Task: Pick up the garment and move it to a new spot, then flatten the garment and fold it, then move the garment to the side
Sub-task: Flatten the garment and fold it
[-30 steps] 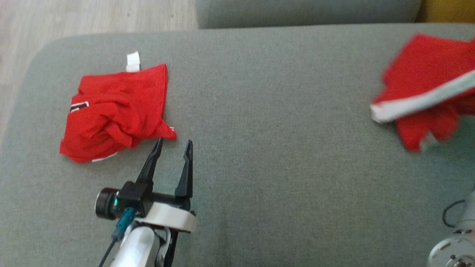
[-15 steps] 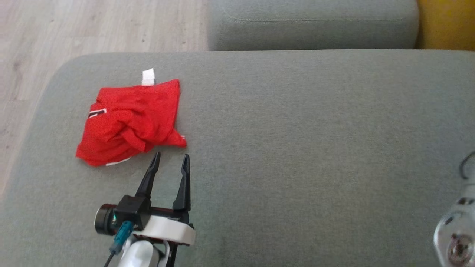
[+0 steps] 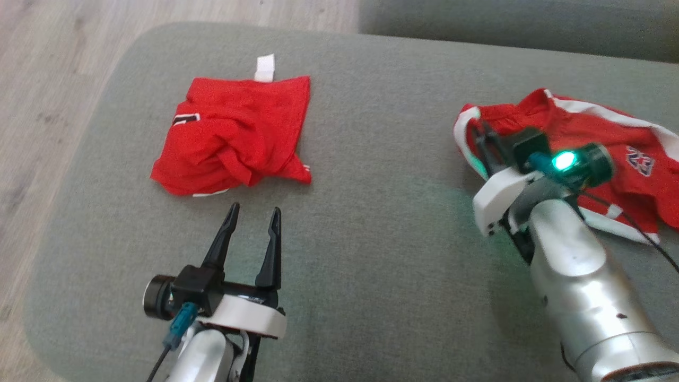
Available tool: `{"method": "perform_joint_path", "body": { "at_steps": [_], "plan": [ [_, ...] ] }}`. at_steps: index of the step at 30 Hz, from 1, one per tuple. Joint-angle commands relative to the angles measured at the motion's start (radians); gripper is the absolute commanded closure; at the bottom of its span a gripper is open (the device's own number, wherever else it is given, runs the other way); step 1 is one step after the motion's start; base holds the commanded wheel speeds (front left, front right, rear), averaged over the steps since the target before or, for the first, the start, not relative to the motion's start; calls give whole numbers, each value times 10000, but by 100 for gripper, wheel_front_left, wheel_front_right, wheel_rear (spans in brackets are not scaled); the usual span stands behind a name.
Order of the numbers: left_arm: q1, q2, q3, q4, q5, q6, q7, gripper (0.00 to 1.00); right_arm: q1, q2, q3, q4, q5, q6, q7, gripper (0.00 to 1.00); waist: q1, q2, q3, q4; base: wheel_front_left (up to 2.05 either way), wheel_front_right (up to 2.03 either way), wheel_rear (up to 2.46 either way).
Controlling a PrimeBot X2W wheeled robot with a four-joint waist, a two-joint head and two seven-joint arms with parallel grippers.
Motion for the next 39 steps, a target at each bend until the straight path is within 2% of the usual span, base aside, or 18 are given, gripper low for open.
{"method": "perform_joint_path", "body": {
  "at_steps": [1, 2, 3, 4, 8, 13, 17, 24, 28, 32, 35, 39],
  "plan": [
    [-409, 3, 256, -250, 38, -24, -95, 0, -470, 140, 452, -31, 290, -7, -210, 100, -1, 0, 227, 242, 0, 0, 0],
    [-429, 0, 250, -247, 33, -24, -95, 0, -514, 152, 721, 146, 415, -7, -286, 100, -1, 0, 251, 271, 0, 0, 0],
    [-451, -2, 242, -234, 29, -23, -95, 0, -529, 158, 1084, 225, 620, -7, -380, 39, -1, 0, 263, 294, 0, 0, 0],
    [-478, -4, 237, -213, 25, -19, -95, 0, -487, 160, 1534, 289, 984, -7, -426, 0, -1, 0, 269, 306, 0, 0, 0],
    [-527, -11, 264, -158, 0, 26, -95, 0, -412, 164, 2892, 249, 2175, -7, -376, 0, -1, 0, 163, 129, 0, 0, 0],
    [-454, -15, 437, -235, -33, 77, -95, 0, -310, 166, 3029, -57, 2968, -7, -433, 0, -1, 0, -99, -406, 0, 0, 0],
    [-352, -16, 584, -318, 15, 60, -95, 0, 3, 166, 2381, -401, 3219, -7, -598, 0, -1, 0, -359, -894, 0, 0, 0],
    [-208, -17, 727, -458, 98, 35, -95, 0, 953, 167, 567, -1302, 2991, -7, -777, 0, -1, 0, -658, -1666, 0, 0, 0],
    [-146, -19, 768, -514, 129, 7, -95, 0, 1928, 167, -710, -2463, 2880, -7, -808, 0, -1, 0, -770, -2111, 0, 0, 0],
    [-109, -20, 797, -524, 140, -9, -95, 0, 3218, 167, -1514, -3967, 2980, -7, -812, 0, -1, 0, -759, -2455, 0, 0, 0],
    [-144, -20, 726, -534, 114, -6, -95, 0, 4166, 167, -1844, -4708, 3336, -7, -814, 0, -1, 0, -663, -2563, 0, 0, 0],
    [-233, -21, 626, -545, 87, -6, -95, 0, 4790, 167, -1949, -4918, 3473, -7, -814, 0, -1, 0, -477, -2562, 0, 0, 0]
  ]
}}
